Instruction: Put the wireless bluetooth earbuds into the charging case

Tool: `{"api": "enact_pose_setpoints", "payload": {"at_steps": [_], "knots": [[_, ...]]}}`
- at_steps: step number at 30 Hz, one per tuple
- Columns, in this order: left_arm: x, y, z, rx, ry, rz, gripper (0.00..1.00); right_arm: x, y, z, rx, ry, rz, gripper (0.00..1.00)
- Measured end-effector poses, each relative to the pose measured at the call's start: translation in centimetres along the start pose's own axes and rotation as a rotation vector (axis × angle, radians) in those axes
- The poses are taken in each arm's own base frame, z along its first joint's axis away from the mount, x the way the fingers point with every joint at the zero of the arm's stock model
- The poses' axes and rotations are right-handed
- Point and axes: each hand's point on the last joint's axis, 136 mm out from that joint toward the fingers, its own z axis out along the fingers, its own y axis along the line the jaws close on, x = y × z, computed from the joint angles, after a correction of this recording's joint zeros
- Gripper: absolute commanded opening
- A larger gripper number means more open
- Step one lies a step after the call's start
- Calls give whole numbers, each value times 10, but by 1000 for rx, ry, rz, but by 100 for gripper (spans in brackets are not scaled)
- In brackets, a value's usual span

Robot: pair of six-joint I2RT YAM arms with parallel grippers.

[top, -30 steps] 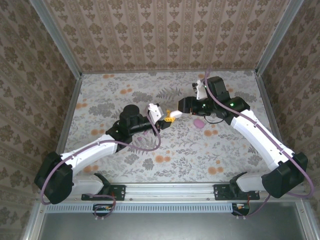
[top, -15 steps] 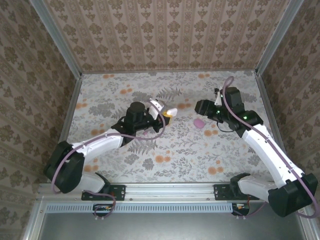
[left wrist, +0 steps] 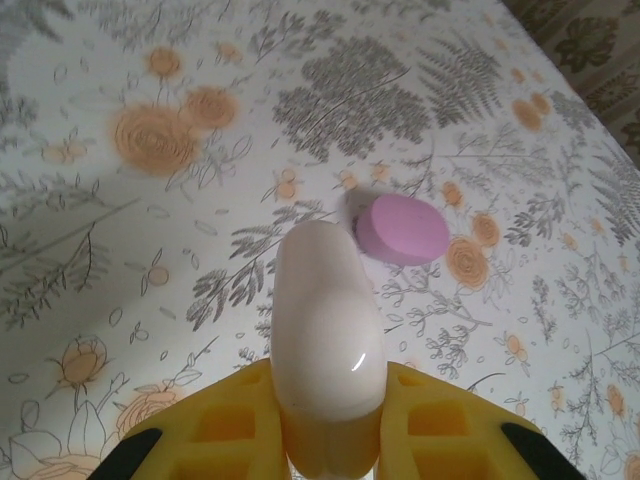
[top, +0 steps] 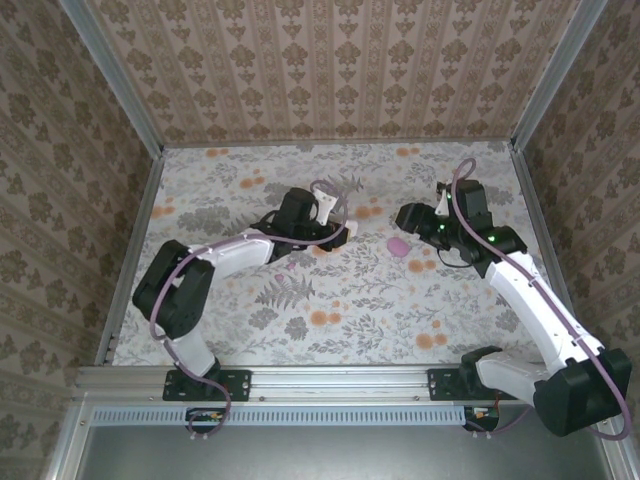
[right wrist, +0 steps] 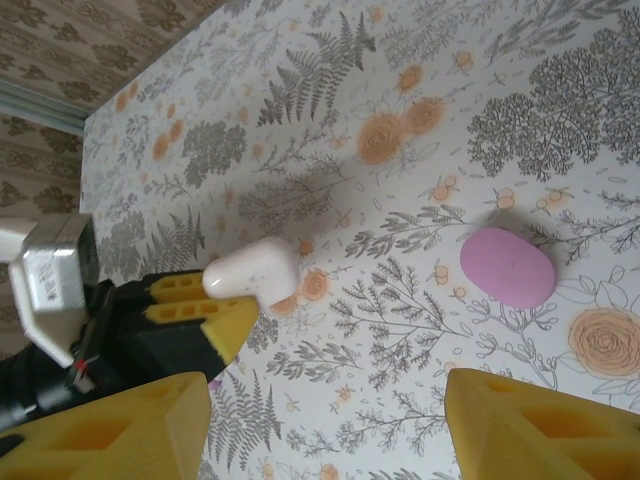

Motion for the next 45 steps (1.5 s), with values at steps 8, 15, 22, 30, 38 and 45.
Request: {"api": "enact_pose_setpoints", "payload": {"at_steps": [8,15,22,30,38,45], "knots": [[22,38,13,-52,76,-148,7,6,-5,13,2,36,9,65],[37,54,20,-80,114,-201,8,12,-10,25,13,81,20,65],[44,59,24,-91,131,-224,20,15,-9,27,4,96,20,65],[44,69,21,-134,129,-254,37,16,-9,28,1,104,20,65],[53,80,18,-193,154,-266,50,18,-15,34,15,118,4,65],[48,84,-1,-236,159,-243,58,29,-47,66,147,229,-86,67]]}}
